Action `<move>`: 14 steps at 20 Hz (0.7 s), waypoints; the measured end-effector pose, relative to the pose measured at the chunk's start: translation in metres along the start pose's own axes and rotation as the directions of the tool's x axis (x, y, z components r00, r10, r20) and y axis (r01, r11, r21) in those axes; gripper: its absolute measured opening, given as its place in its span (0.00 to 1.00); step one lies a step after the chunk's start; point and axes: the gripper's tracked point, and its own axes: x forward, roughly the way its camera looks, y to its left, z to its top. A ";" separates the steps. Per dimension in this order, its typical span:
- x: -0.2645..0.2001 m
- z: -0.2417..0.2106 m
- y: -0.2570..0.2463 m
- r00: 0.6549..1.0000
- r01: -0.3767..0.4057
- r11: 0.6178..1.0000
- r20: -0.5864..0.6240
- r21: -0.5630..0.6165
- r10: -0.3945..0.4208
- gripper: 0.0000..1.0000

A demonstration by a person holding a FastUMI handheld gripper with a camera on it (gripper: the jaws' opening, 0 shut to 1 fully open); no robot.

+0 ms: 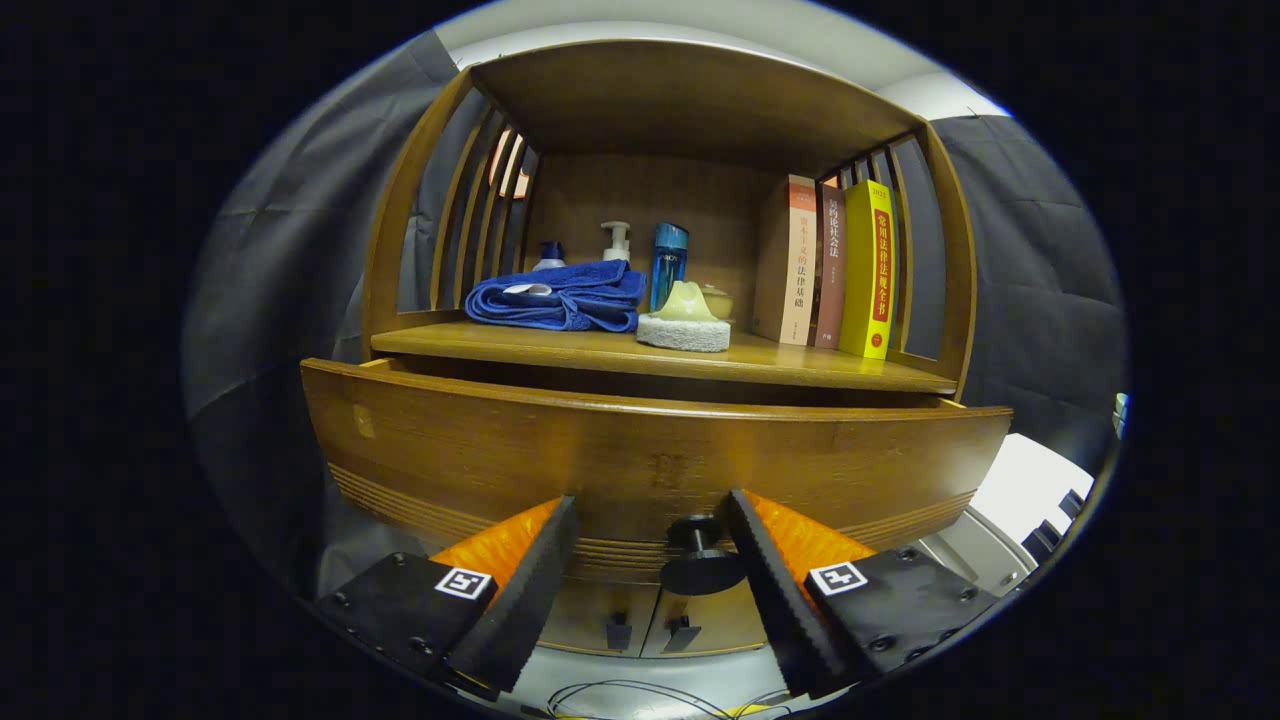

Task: Pull open the drawer, take out the items inside it, and place them on the countertop above the cabinet.

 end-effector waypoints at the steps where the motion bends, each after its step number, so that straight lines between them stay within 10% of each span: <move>1: 0.002 0.000 0.000 1.000 0.000 1.000 -0.004 -0.002 0.000 1.00; 14: 0.030 0.000 0.000 1.000 0.002 1.000 -0.012 -0.002 -0.002 1.00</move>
